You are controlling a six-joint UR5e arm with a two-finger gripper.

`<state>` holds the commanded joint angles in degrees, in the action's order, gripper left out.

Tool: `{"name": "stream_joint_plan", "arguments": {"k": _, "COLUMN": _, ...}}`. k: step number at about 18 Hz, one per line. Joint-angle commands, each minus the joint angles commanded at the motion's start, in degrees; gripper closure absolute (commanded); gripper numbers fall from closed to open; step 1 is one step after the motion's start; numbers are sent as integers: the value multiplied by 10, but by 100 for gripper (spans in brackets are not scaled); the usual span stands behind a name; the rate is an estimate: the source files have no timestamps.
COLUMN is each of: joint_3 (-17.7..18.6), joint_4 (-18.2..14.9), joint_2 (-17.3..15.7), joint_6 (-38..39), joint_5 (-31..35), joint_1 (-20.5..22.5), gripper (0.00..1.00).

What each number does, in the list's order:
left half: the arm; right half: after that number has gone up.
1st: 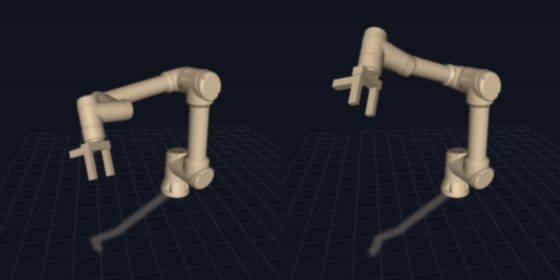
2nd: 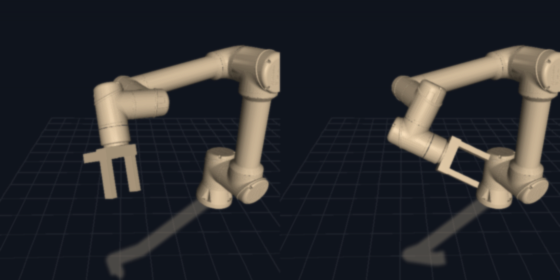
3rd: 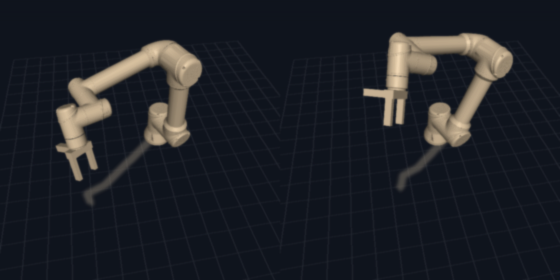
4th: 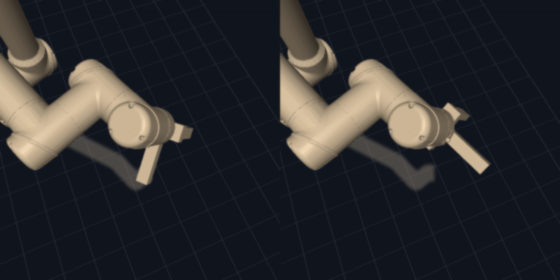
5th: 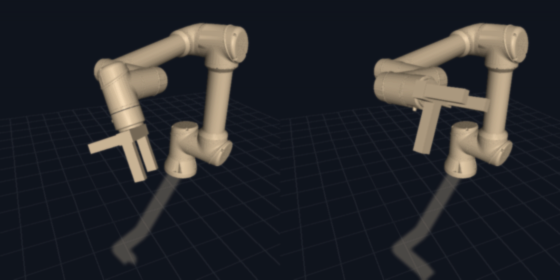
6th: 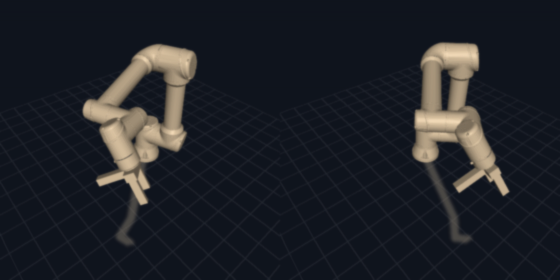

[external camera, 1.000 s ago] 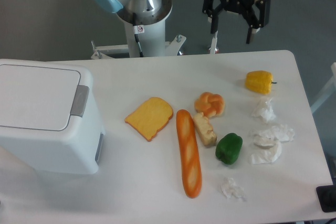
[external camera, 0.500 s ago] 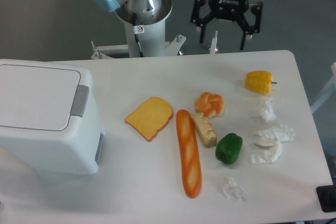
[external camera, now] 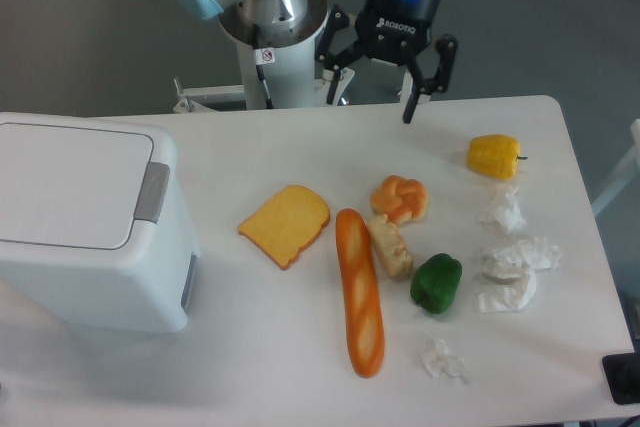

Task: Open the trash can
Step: 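Move the gripper over the toast slice toward the white trash can lid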

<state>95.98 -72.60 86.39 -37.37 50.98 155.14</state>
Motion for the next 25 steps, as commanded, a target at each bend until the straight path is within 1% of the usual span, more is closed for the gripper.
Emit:
{"name": "stream_joint_plan", "arguments": {"k": 3, "joint_3": -2, "joint_4": 1, "joint_2": 4, "joint_6": 19, "joint_5": -1, "joint_1": -18, "gripper": 0}}
{"name": "stream_joint_plan", "arguments": {"k": 5, "joint_3": -2, "joint_4": 1, "joint_2": 5, "joint_6": 46, "joint_5": -2, "joint_1": -26, "gripper": 0}}
{"name": "stream_joint_plan", "arguments": {"k": 7, "joint_3": -8, "joint_4": 1, "joint_2": 18, "joint_6": 74, "joint_5": -11, "joint_1": -40, "gripper": 0}}
{"name": "stream_joint_plan", "arguments": {"k": 9, "joint_3": -18, "joint_4": 1, "joint_2": 37, "joint_6": 86, "joint_5": -24, "joint_1": -56, "gripper": 0}}
{"name": "stream_joint_plan", "arguments": {"k": 11, "joint_3": -28, "joint_4": 14, "joint_2": 55, "joint_6": 100, "joint_5": -25, "joint_1": -78, "gripper": 0}}
{"name": "stream_joint_plan", "arguments": {"k": 14, "joint_3": -32, "joint_4": 54, "joint_2": 72, "joint_6": 148, "joint_5": -24, "joint_1": -99, "gripper": 0}}
{"name": "stream_joint_plan", "arguments": {"k": 15, "joint_3": -32, "joint_4": 63, "joint_2": 75, "joint_6": 160, "joint_5": -24, "joint_1": -100, "gripper": 0}}
{"name": "stream_joint_plan", "arguments": {"k": 17, "joint_3": -34, "joint_4": 69, "joint_2": 77, "joint_6": 166, "joint_5": -24, "joint_1": -101, "gripper": 0}}
{"name": "stream_joint_plan", "arguments": {"k": 22, "joint_3": -37, "joint_4": 71, "joint_2": 85, "joint_6": 194, "joint_5": -24, "joint_1": -111, "gripper": 0}}
{"name": "stream_joint_plan", "arguments": {"k": 25, "joint_3": -39, "joint_4": 71, "joint_2": 94, "joint_6": 194, "joint_5": -24, "joint_1": -120, "gripper": 0}}
